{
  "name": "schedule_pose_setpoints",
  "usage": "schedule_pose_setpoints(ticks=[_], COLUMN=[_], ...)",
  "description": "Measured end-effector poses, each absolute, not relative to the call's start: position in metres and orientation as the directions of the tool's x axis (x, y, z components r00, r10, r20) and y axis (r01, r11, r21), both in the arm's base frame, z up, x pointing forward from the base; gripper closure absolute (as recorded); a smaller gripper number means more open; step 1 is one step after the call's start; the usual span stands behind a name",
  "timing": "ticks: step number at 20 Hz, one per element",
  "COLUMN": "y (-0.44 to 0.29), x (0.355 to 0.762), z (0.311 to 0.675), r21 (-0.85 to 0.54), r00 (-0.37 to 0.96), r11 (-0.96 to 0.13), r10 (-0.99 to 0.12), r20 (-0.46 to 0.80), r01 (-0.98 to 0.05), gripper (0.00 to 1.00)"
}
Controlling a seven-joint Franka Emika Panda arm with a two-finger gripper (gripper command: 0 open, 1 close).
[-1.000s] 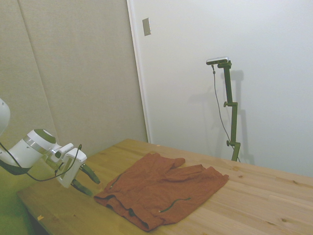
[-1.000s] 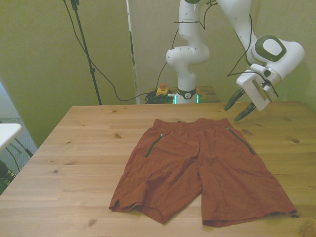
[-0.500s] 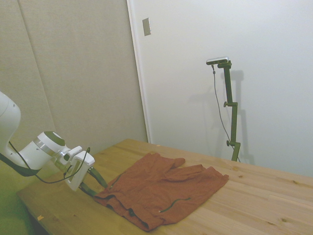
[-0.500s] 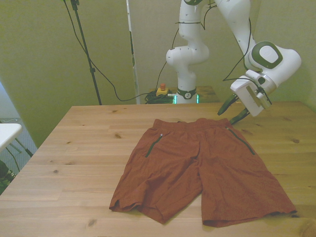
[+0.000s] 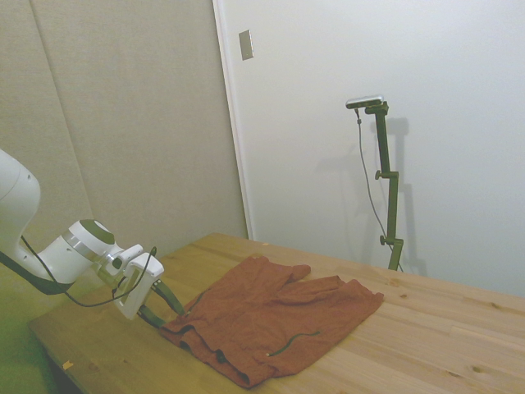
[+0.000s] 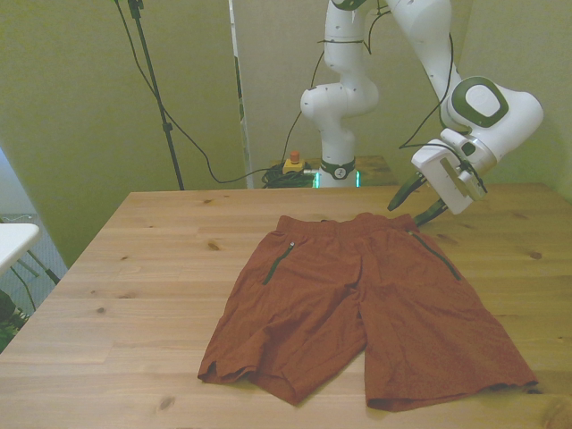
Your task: Fold the shorts
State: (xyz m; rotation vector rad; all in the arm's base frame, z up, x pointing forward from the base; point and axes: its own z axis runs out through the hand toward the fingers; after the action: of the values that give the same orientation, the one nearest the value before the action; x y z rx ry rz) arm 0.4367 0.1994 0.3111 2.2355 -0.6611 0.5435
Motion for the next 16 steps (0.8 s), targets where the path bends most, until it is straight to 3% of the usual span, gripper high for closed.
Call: schedule_pose_setpoints(ticks=[16], y=[0.205], x=[0.437], z=[0.294], r21=[0.541], r00=[0.802], r11=[-0.616], r10=[-0.285], r20=[0.524], r01=[-0.572], gripper=[1.00])
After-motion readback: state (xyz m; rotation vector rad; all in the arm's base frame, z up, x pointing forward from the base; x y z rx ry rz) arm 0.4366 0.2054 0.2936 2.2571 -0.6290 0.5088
